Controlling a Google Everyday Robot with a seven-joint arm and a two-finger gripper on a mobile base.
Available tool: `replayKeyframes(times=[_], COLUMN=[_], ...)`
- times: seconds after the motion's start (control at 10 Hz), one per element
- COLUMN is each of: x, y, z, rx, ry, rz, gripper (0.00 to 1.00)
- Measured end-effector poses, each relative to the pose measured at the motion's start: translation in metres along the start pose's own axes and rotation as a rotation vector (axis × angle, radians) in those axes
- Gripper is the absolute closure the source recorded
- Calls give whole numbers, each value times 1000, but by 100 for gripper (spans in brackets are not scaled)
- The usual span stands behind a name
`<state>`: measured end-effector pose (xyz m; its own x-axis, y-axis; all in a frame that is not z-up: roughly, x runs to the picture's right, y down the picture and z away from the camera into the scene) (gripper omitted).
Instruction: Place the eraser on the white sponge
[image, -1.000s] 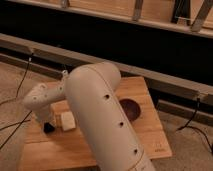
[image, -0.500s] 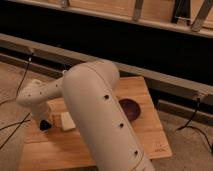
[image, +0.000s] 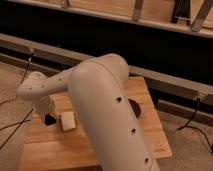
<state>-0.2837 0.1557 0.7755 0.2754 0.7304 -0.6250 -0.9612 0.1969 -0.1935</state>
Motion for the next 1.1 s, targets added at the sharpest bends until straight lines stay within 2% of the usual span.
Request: replayKeyframes(times=[0.3,0.5,0.9,1.1], x=[10,16,30,35], y=[-31,-48,-70,-75], z=[-10,-10,5,14], rx=[16,10,-28,-32], ry=[6,2,4,15], rz=[27,30,19,10], gripper=[100,100,100,100])
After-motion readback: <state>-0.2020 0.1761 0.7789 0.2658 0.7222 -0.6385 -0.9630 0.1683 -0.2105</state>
